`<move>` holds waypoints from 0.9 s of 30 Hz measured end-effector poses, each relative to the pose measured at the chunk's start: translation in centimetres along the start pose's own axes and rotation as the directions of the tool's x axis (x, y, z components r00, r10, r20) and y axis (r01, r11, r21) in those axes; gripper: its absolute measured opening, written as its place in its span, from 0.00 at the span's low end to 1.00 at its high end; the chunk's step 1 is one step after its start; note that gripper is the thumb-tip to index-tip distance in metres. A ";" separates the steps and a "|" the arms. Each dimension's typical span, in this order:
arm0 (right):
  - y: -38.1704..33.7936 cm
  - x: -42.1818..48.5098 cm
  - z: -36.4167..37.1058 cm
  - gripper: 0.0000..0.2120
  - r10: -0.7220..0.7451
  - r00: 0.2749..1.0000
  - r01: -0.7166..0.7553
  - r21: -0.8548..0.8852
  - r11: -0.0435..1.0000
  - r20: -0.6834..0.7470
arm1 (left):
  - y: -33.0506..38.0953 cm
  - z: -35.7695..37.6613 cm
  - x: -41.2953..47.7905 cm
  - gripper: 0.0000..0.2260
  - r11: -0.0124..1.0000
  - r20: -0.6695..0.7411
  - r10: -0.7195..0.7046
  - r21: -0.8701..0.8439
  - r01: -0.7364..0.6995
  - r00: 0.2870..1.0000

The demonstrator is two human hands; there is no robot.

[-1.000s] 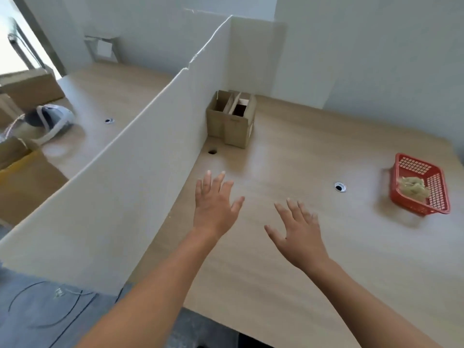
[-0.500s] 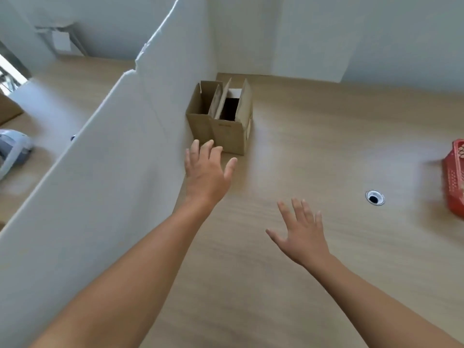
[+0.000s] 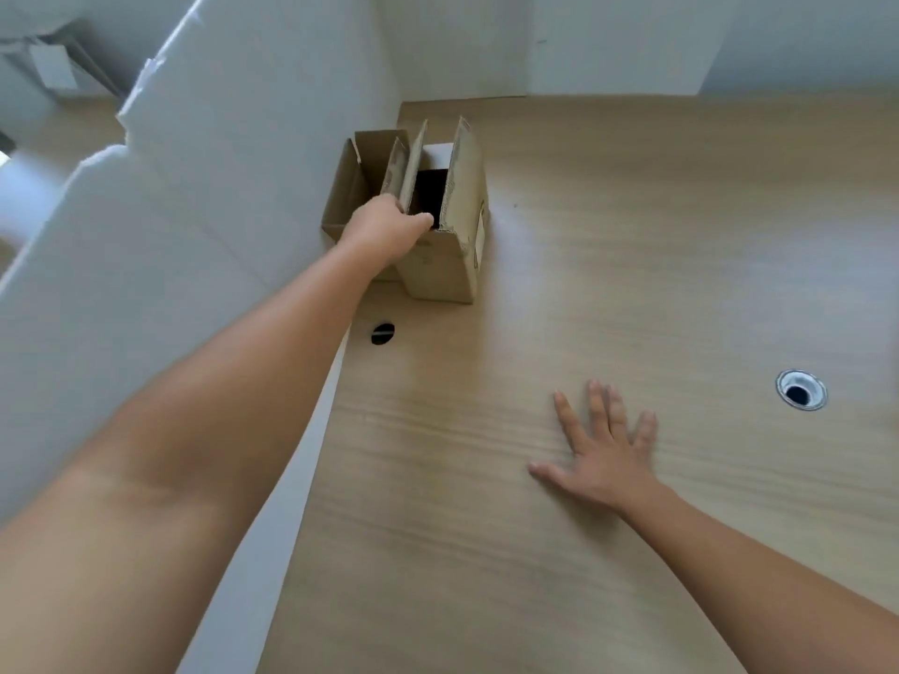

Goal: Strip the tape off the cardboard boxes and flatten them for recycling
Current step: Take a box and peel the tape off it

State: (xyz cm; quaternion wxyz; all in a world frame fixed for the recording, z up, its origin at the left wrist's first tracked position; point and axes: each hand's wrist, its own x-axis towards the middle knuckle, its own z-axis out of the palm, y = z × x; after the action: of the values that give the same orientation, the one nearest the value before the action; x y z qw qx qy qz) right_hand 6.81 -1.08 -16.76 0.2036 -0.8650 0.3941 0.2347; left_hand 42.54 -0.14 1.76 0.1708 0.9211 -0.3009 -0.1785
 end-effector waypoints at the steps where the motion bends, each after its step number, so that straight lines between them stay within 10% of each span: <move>1: 0.0 0.0 0.0 0.49 -0.002 1.000 0.002 0.001 1.000 0.009 | -0.3 0.2 0.4 0.11 1.000 -0.011 -0.008 -0.014 0.008 1.000; 17: 0.0 -2.0 -2.1 0.42 -0.012 1.000 0.016 0.217 0.976 -0.018 | -3.5 3.0 -9.8 0.17 0.997 0.039 0.024 -0.074 -0.021 0.999; 27: -5.4 -22.4 -1.4 0.37 0.078 0.978 0.124 0.846 0.518 -0.191 | -8.5 8.5 -34.9 0.08 0.946 0.153 0.155 -0.309 -0.102 0.976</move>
State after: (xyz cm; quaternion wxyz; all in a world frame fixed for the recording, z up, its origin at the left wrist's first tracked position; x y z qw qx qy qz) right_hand -1.67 14.56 -2.02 0.5631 -0.6780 0.4654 -0.0821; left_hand 16.73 26.00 -1.37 0.2923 0.8438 -0.3437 -0.2906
